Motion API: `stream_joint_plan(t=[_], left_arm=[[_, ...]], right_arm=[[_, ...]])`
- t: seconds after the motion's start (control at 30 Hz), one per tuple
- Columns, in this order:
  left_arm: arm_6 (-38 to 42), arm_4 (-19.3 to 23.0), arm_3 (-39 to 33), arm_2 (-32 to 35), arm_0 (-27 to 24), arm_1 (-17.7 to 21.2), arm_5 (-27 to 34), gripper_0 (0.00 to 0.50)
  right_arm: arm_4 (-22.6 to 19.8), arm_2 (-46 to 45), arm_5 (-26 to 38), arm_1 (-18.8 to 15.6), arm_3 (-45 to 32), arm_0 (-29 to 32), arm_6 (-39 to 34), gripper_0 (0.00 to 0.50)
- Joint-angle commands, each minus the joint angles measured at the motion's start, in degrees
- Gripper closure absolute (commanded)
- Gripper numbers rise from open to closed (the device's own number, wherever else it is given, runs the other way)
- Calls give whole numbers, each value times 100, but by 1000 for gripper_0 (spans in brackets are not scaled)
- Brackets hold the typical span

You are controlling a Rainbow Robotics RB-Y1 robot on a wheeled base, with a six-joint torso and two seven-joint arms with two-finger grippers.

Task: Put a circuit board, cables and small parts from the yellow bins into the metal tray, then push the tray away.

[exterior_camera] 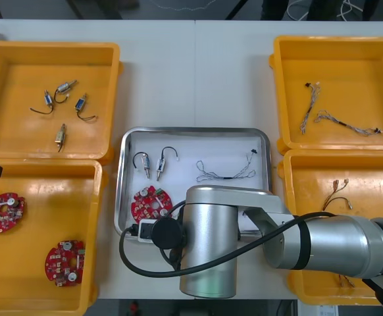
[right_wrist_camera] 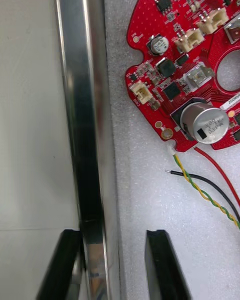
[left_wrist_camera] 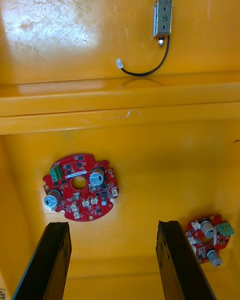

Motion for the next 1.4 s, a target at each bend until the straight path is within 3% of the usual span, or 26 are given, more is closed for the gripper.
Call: stream_joint_plan(t=[0.03, 0.13, 0.33, 1.07, 1.4], left_arm=[[96, 47, -185, 151, 100, 268, 34, 0], [96, 47, -185, 151, 100, 268, 34, 0], [96, 47, -185, 151, 100, 268, 34, 0], [96, 47, -185, 151, 100, 268, 34, 0], [96, 47, -185, 151, 100, 268, 34, 0]], right_arm=[[44, 98, -51, -115, -66, -160, 48, 401], [53, 98, -51, -115, -66, -160, 39, 457], [123, 98, -51, -115, -66, -178, 30, 496], [176, 291, -297, -361, -49, -1206, 154, 500], [352, 291, -438, -334, 321, -1496, 189, 500]])
